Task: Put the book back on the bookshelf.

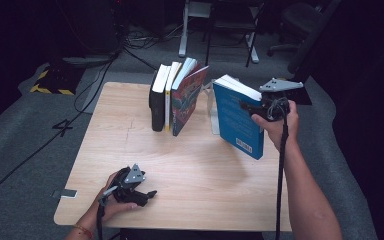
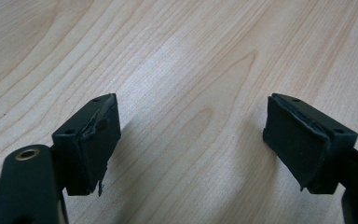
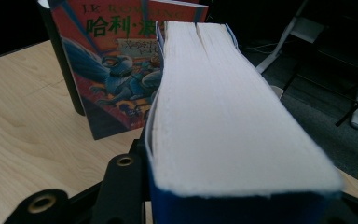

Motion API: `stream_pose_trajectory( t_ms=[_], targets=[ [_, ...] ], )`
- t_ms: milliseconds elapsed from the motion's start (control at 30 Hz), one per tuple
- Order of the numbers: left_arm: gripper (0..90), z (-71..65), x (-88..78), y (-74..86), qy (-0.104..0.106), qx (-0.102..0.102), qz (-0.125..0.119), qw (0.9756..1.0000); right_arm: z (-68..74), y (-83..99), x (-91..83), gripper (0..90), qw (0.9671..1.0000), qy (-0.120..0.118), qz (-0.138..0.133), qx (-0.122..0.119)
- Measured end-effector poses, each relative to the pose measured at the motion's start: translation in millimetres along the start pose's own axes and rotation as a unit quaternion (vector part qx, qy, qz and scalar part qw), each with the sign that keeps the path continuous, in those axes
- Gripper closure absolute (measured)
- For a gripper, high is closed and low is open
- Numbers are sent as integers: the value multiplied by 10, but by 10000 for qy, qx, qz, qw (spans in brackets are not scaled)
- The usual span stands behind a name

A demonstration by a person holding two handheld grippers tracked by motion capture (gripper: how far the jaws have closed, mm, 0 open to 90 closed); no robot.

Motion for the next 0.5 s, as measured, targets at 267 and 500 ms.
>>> stream_pose_trajectory(
  t_ms=[267, 500],
  targets=[
    [195, -5, -3, 4, 0, -6, -5, 10000, -150, -72, 211, 610, 9995, 176, -136, 238],
    [198, -7, -8, 8, 2, -7, 3, 10000, -298, -105, 383, 611, 9985, 332, -215, 372]
  ],
)
Point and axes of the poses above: each handheld gripper's, and its own axes: x roughly forward along the jaws, y roughly out of its underside, z roughly to its left, the point moved 5 cm from there along x, roughly forward along the jaws, and after that the axes turned 9 degrees about -y, right-handed, at the moved point
